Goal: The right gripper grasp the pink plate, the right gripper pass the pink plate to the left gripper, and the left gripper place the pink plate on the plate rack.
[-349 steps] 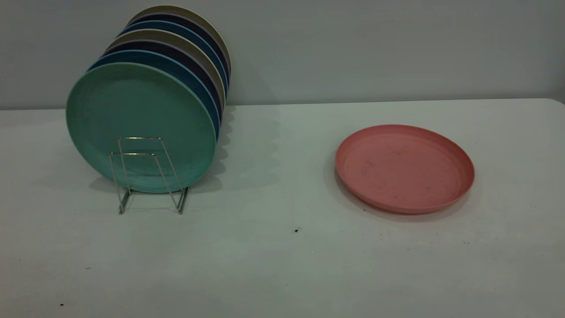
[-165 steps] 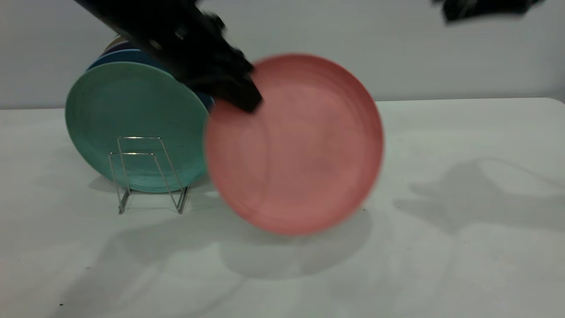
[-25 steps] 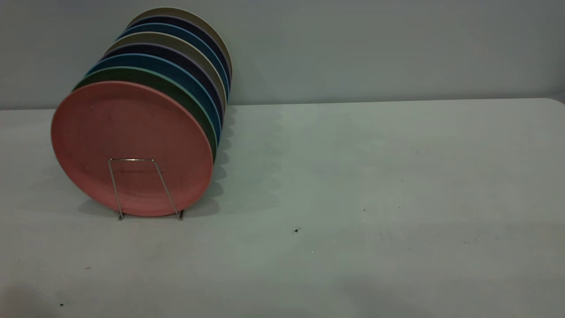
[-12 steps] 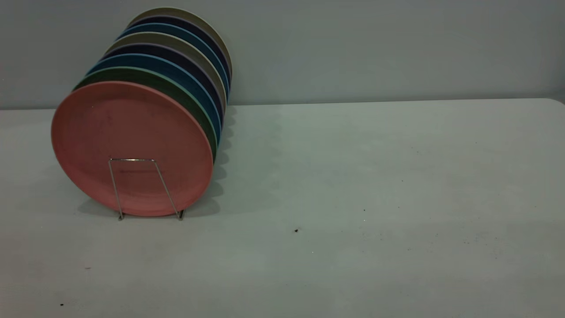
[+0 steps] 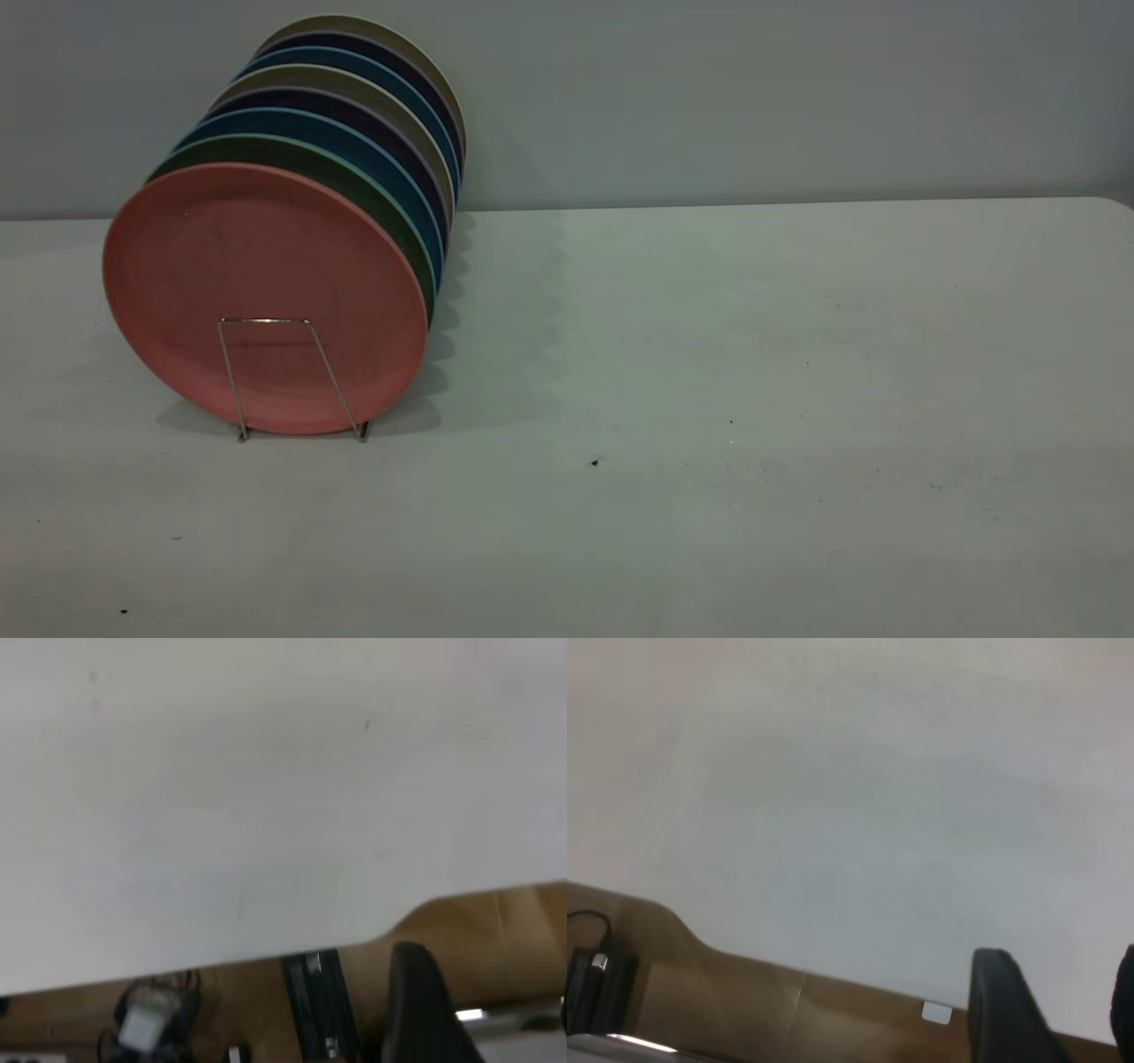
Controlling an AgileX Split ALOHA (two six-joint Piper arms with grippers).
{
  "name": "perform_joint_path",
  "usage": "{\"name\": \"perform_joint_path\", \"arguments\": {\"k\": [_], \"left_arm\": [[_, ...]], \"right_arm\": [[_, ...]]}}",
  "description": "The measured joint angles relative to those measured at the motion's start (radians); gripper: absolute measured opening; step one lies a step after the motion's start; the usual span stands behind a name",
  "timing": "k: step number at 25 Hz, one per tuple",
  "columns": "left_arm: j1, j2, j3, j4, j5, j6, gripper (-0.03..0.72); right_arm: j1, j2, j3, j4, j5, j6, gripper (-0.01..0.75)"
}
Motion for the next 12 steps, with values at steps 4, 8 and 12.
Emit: {"name": "perform_joint_path", "arguments": {"k": [4,8,12], "left_arm": [[0.000,-0.071,0.000,0.000,0.000,0.000,0.412],[0.000,-0.129,0.000,0.000,0.004,0.000,0.412],[0.000,-0.167,0.000,0.000,0.007,0.000,0.412]], "right_arm": [[0.000,0.000,0.000,0.000,0.000,0.000,0.320],[-0.014,-0.047,0.000,0.002,0.000,0.000,0.320],[-0.105,-0.182,0.000,0.005,0.000,0.000,0.320]]}}
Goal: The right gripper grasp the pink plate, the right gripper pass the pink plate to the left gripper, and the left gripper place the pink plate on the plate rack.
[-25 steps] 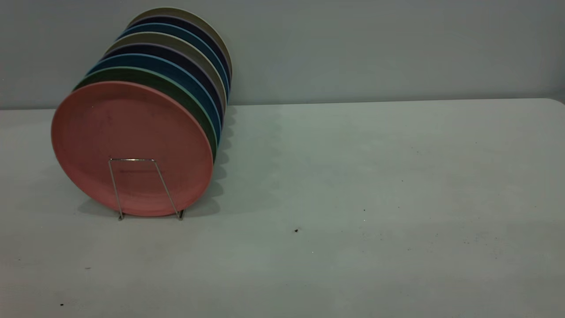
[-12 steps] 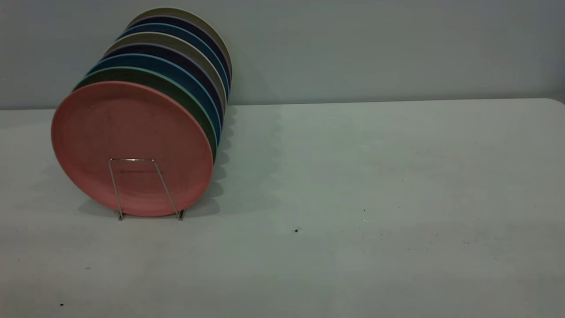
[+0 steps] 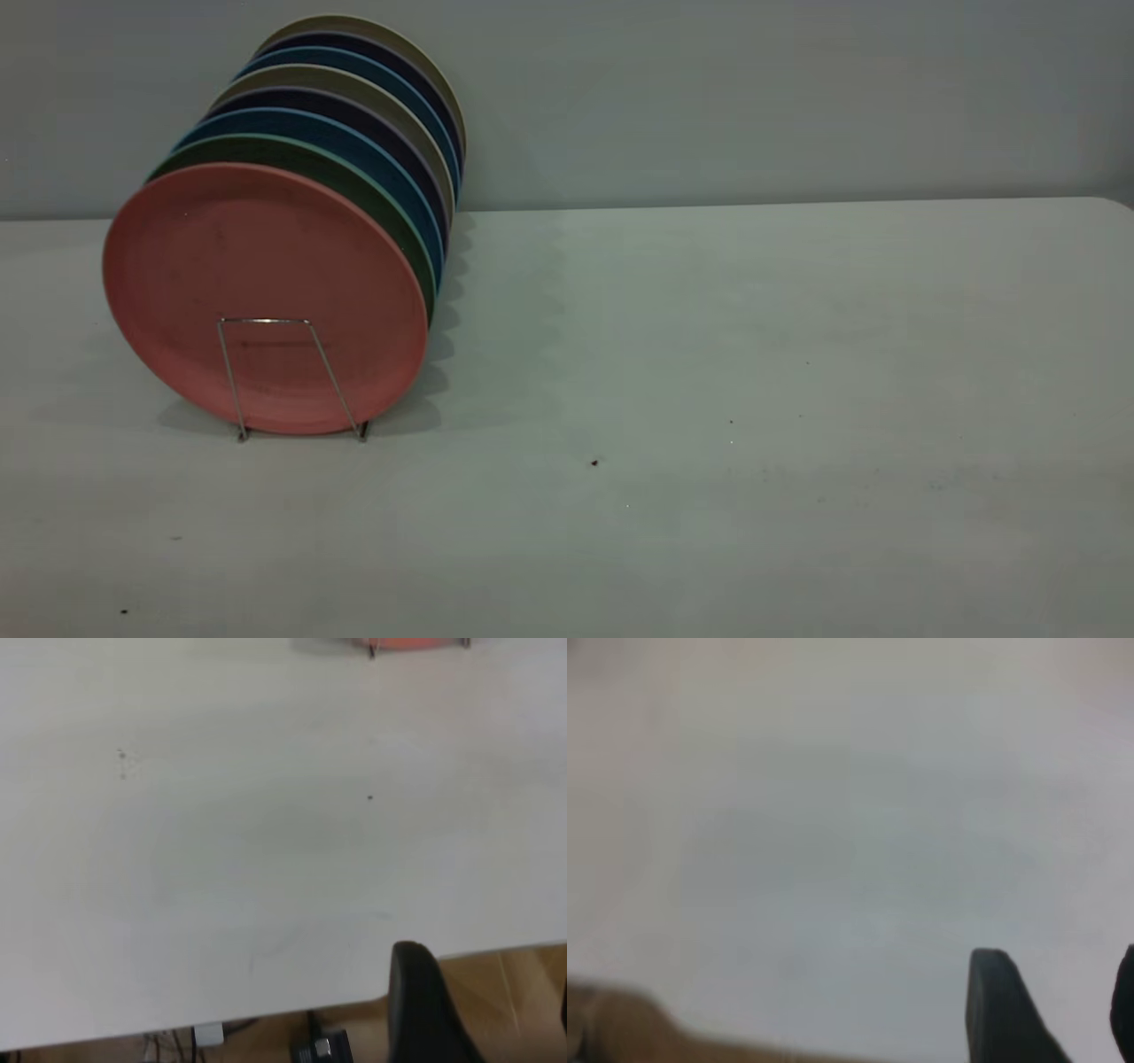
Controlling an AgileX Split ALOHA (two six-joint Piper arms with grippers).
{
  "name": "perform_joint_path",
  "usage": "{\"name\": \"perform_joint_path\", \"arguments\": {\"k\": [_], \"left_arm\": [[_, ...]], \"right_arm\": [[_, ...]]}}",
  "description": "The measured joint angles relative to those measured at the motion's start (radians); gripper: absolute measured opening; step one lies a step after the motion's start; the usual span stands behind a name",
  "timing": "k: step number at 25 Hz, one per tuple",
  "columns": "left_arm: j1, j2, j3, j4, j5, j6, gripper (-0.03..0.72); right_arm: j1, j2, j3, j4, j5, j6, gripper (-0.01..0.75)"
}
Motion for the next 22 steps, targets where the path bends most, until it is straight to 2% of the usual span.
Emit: {"name": "perform_joint_path", "arguments": {"k": [5,11,22], "left_arm": [[0.000,-0.023,0.000,0.000,0.001,0.000,0.412],[0.000,-0.160,0.000,0.000,0.012,0.000,0.412],[0.009,-0.165,0.000,0.000,0.021,0.000,0.412]], "right_arm": [[-0.087,-0.073,0.000,0.002,0.008,0.000,0.320],[-0.096,-0.073,0.000,0.009,0.008,0.000,0.320],[-0.096,-0.073,0.000,0.011,0.008,0.000,0.320]]}}
